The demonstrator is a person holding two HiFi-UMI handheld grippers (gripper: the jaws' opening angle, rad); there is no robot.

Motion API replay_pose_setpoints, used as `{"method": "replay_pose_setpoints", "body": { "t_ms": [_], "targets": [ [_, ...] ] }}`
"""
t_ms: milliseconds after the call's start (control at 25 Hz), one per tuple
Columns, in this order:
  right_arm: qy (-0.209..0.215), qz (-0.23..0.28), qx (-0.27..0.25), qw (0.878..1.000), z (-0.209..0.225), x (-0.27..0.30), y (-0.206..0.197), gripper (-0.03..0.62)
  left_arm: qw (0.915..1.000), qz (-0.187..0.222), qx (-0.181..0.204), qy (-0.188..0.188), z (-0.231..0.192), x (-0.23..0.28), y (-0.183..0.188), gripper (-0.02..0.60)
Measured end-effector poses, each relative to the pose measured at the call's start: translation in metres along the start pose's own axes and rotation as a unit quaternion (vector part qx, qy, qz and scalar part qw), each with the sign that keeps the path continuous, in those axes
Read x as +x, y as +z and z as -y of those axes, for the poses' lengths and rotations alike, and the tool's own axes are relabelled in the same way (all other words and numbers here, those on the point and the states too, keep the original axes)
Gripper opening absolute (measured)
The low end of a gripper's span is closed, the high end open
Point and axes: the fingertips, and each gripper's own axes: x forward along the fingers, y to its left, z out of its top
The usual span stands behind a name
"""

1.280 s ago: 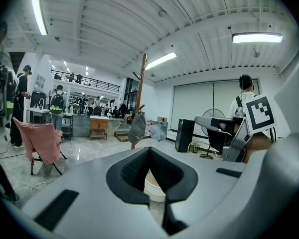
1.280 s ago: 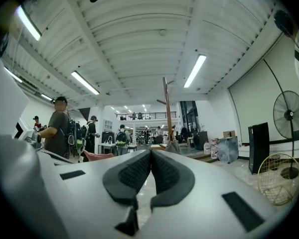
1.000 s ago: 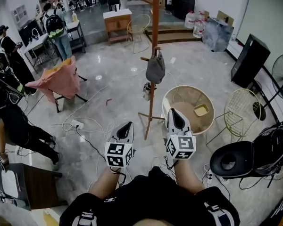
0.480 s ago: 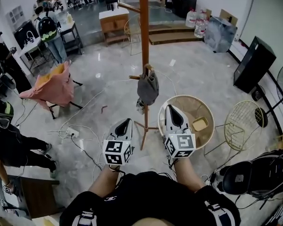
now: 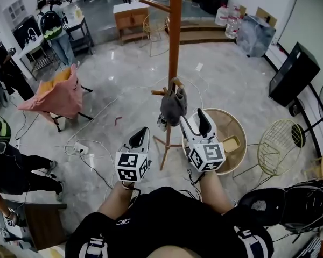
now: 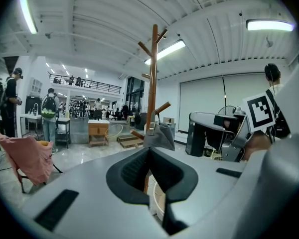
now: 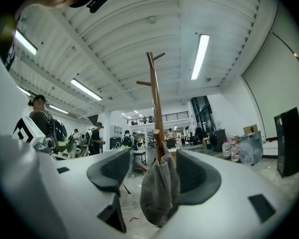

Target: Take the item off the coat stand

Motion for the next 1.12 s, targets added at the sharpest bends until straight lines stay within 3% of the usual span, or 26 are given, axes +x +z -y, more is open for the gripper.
{"method": "replay_pose_setpoints", "body": {
  "t_ms": [240,440,560,720,1120],
  "targets": [
    [0.014,-0.061,-0.032,0.998,0.002,0.050,-0.034,0.374,0.9998,0.000,-0.011,0.015,-0.033,0.005,-0.005,0.012],
    [0.001,-0.105,-0.028,0.994,0.021,0.080,-0.057,0.375,0.9993,-0.003,-0.014,0.033,-0.048,-0.003,-0.007,0.012],
    [-0.021,-0.124,-0.006,0.992,0.032,0.091,-0.068,0.290,0.9987,-0.006,-0.017,0.047,-0.059,-0.012,-0.009,0.012],
    [-0.037,-0.138,-0.008,0.990,0.036,0.096,-0.074,0.059,0.9979,-0.006,-0.019,0.062,-0.068,-0.021,-0.009,0.012],
    [-0.016,-0.069,-0.020,0.997,0.018,0.080,-0.026,0.029,0.9978,-0.005,-0.016,0.064,-0.065,-0.030,-0.011,0.012]
  ]
}}
